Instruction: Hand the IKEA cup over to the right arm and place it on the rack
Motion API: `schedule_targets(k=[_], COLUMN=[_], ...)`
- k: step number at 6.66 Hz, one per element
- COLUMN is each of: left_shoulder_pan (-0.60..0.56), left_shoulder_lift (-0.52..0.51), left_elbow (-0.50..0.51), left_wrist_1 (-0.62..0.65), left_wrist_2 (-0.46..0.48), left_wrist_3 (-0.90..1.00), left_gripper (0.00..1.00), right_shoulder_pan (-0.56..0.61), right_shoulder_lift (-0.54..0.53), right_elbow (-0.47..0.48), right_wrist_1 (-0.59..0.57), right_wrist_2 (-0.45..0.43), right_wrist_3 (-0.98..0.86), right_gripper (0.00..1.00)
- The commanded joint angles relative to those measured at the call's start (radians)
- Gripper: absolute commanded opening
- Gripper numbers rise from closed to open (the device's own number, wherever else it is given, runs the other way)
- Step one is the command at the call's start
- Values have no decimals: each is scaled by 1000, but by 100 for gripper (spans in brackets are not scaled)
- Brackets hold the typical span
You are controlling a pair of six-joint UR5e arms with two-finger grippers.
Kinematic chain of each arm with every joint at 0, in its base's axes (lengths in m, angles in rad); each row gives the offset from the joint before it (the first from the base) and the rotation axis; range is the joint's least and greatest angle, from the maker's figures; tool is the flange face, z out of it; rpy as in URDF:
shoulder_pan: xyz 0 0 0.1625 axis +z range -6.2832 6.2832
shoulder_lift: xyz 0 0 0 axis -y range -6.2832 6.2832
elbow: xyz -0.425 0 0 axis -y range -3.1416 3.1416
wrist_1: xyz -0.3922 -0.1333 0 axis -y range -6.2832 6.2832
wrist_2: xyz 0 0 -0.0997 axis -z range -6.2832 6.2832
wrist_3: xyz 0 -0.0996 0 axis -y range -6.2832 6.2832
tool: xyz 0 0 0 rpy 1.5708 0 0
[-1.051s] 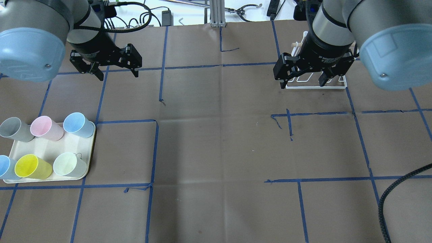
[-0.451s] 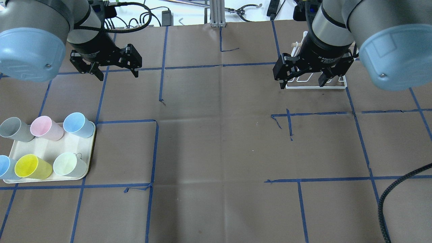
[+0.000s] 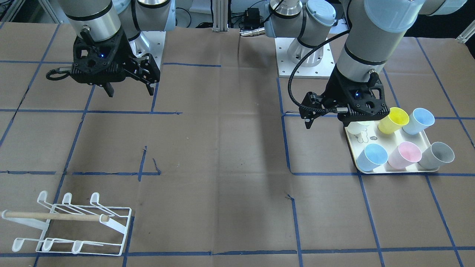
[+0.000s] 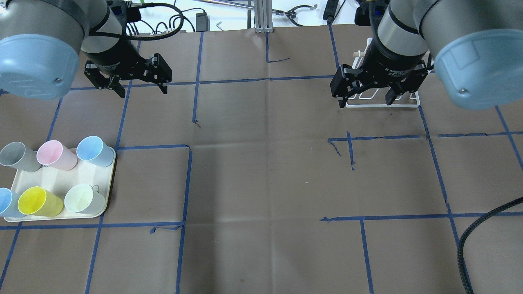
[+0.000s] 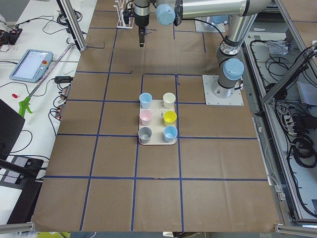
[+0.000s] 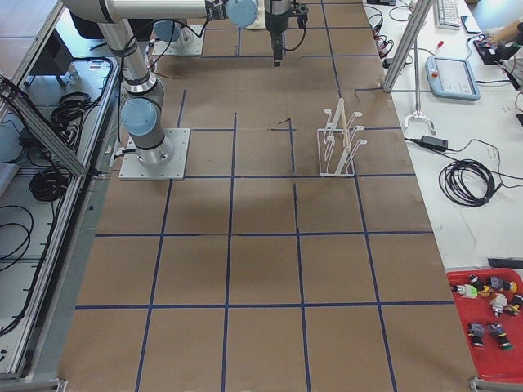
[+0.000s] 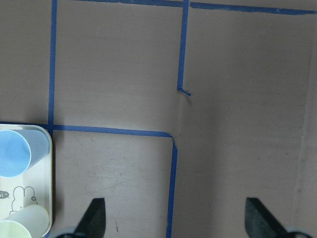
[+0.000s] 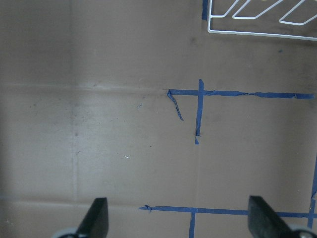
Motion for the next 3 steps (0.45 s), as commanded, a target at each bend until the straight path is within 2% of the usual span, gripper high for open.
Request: schedule_targets(k=[1, 3], left_shoulder_pan=[5, 38], left_shoulder_lift=[5, 5], left_elbow=[-2, -4], left_wrist_1=[0, 2], left_wrist_2=[0, 7], left_wrist_3=[9, 98], left_gripper=[99, 99], right_shoulder_pan=[0, 0], right_shoulder_lift=[2, 5], right_elbow=[1, 1], right_wrist_1=[0, -2], right_wrist_2=[1, 8], right_wrist_3=[-2, -2], right_gripper=[100, 100])
